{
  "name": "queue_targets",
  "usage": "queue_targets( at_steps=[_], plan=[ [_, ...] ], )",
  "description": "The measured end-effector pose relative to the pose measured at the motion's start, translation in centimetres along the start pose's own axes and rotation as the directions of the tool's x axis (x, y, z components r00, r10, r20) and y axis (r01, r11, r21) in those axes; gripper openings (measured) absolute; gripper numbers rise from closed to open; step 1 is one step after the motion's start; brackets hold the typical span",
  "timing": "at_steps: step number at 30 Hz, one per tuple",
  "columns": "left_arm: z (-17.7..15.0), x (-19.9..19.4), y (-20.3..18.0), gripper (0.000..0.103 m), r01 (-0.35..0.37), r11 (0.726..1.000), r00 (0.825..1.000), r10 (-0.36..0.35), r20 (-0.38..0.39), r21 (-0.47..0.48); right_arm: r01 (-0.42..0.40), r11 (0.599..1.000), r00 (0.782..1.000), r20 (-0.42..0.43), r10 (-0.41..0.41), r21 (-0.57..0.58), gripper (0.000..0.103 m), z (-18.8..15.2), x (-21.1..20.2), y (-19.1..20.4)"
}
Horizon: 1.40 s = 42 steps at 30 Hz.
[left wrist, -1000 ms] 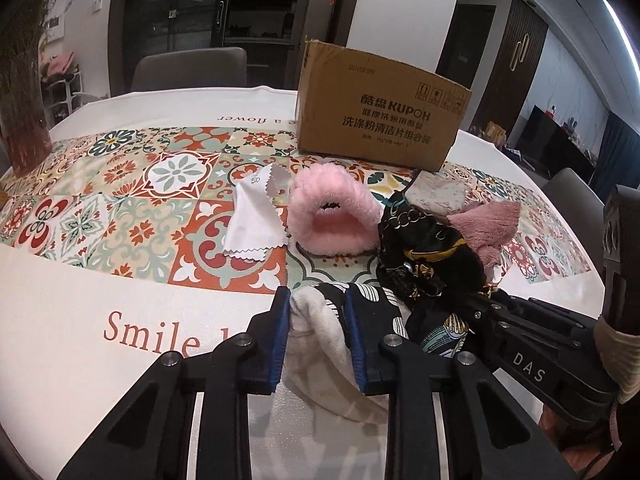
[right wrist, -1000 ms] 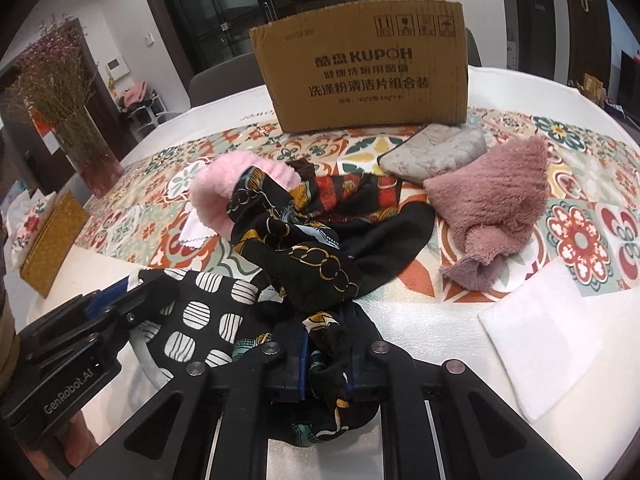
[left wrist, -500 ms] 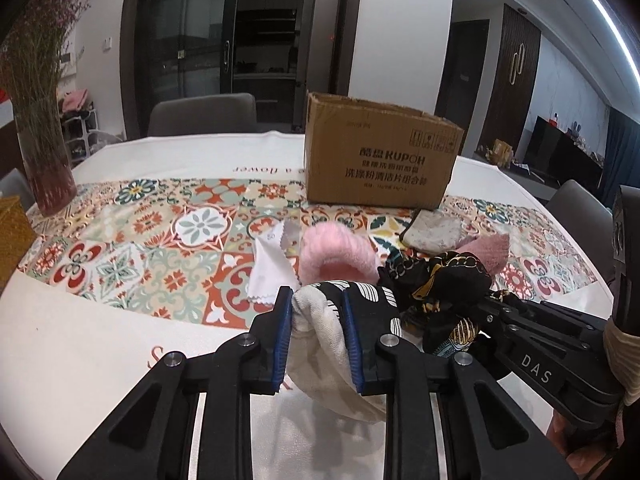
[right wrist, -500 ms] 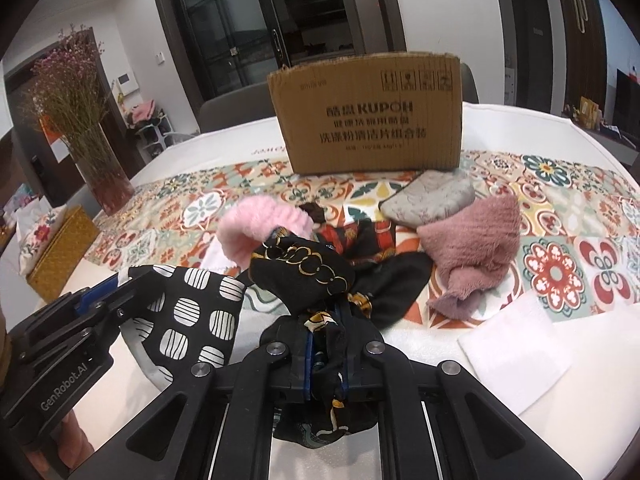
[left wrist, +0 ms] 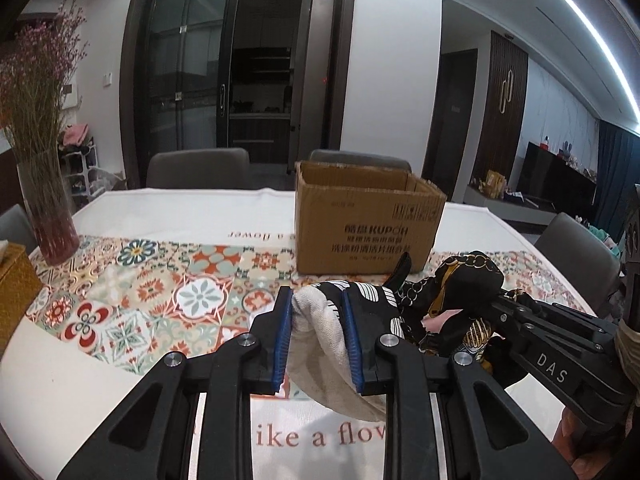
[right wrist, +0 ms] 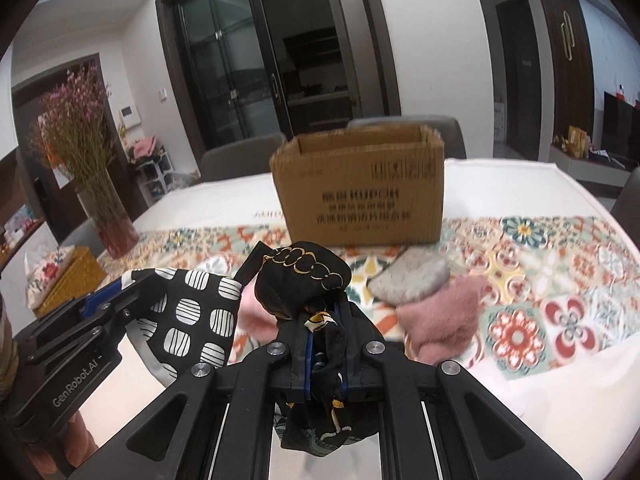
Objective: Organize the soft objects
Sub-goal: 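Lift slipper and scarf with both tools and carry them over the cardboard box, then lower both items into the box and open both tools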
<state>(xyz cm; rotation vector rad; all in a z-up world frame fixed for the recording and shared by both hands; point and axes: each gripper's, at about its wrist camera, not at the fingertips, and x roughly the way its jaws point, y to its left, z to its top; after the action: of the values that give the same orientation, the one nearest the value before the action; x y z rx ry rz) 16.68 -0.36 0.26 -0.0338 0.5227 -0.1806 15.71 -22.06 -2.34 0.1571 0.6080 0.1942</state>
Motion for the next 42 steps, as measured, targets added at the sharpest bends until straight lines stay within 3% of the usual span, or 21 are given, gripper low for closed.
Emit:
queue_targets(
  at_steps=[12, 25, 42],
  plan=[
    [6.3, 0.0, -1.0, 0.025, 0.002, 0.999, 0.993, -0.006, 0.119, 0.038, 0.032, 0.999, 0.991, 0.130, -0.031, -0.010, 0.010, 6.0, -2.0, -0.1],
    [13.7, 2.8, -2.3, 0.025, -0.008, 0.996, 0.979, -0.010, 0.205, 0.084, 0.053, 0.999, 0.975, 0.215, -0.051, -0.004, 0.010, 13.5, -1.7, -0.9],
    [20.9, 11.2, -3.6, 0.025, -0.031, 0.994, 0.984, 0.012, 0.175, 0.107, 0.080, 0.996, 0.972, 0.225, -0.068, -0.046, 0.010, 23.0, 3.6, -3.1]
  ],
)
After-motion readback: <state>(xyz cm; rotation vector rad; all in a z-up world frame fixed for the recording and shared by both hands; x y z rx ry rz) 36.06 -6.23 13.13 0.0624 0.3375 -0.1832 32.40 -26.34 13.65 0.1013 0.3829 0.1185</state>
